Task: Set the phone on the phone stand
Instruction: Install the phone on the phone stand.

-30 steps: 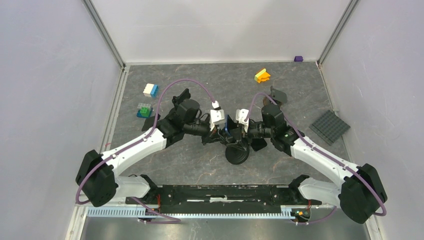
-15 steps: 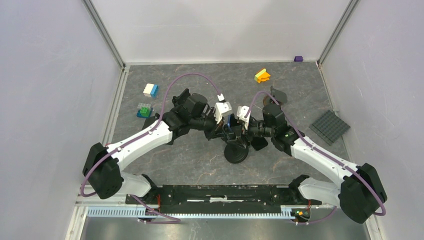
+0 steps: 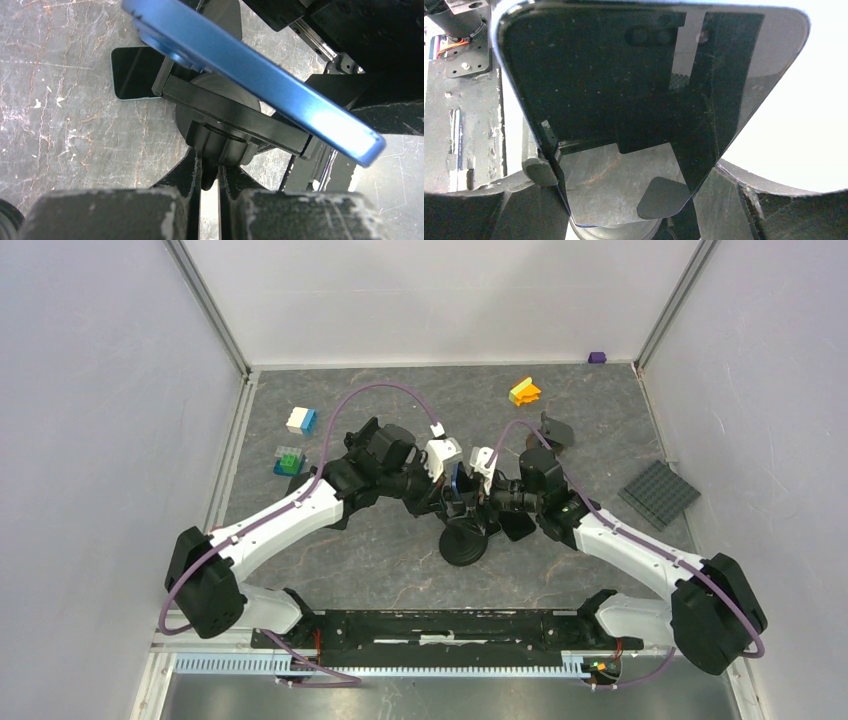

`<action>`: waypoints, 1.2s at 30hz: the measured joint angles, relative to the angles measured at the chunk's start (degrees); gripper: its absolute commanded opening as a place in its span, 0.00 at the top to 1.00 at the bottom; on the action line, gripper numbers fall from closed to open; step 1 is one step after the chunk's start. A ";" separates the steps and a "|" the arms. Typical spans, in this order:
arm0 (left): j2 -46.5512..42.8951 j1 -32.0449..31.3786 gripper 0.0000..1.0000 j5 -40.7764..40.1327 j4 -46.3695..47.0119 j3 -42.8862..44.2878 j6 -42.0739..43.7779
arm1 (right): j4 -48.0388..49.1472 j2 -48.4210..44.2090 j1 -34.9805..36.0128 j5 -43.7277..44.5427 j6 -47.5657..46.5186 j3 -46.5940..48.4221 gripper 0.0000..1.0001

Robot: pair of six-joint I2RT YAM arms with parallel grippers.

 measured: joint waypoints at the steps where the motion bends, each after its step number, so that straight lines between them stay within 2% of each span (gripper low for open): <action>1: -0.09 0.02 0.98 -0.28 -0.11 -0.02 -0.26 | 0.42 0.28 0.11 -0.02 0.35 0.00 1.00; 16: -0.22 -0.15 0.98 -2.73 -0.22 -0.15 -4.48 | 4.92 4.02 1.66 1.53 5.33 0.09 1.00; 29: 0.37 -0.26 0.98 -2.08 0.92 -0.09 -4.48 | -6.80 1.86 1.92 3.17 0.83 3.63 1.00; 36: 0.85 -0.26 0.98 -1.40 1.62 -0.02 -4.63 | -9.84 0.98 1.92 3.96 0.76 4.37 1.00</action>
